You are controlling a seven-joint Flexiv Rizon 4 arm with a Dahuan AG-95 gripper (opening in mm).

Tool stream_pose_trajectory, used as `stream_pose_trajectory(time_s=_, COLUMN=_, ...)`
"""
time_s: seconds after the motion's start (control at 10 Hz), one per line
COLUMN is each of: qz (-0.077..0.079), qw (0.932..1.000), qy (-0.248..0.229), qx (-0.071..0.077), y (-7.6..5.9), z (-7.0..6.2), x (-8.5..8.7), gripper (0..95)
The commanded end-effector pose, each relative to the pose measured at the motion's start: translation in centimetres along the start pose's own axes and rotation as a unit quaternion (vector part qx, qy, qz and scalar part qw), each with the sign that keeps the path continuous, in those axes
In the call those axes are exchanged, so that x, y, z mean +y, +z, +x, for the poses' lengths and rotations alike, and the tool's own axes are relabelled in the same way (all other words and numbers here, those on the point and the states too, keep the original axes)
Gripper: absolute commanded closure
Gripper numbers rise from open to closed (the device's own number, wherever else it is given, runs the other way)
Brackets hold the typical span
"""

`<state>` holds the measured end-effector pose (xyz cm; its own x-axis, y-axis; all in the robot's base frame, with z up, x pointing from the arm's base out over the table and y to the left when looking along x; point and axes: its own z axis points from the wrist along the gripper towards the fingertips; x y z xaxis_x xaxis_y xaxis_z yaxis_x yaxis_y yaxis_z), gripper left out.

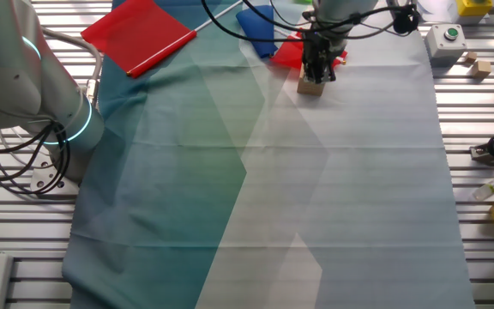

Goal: Use the gripper to push the small block from left to right

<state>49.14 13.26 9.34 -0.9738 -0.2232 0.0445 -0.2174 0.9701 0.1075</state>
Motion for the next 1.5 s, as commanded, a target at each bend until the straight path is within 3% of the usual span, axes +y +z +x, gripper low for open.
stream_pose_trajectory(time_s=0.1, qz=-0.003, qw=1.0000, qy=0.004, qx=0.001, y=-0.2, z=-0.1, x=0.3, gripper=95.0)
stream_pose_trajectory(time_s=0.4, qz=-0.006, qw=0.9999, qy=0.009, qx=0.003, y=-0.7, z=-0.4, x=1.0, gripper=95.0)
stream_pose_trajectory(time_s=1.0, qz=-0.009, qw=0.9999, qy=0.009, qx=0.010, y=-3.1, z=-0.6, x=2.9, gripper=95.0)
stream_pose_trajectory(time_s=1.5, qz=-0.027, qw=0.9996, qy=0.008, qx=0.005, y=-3.6, z=-1.0, x=3.5, gripper=95.0)
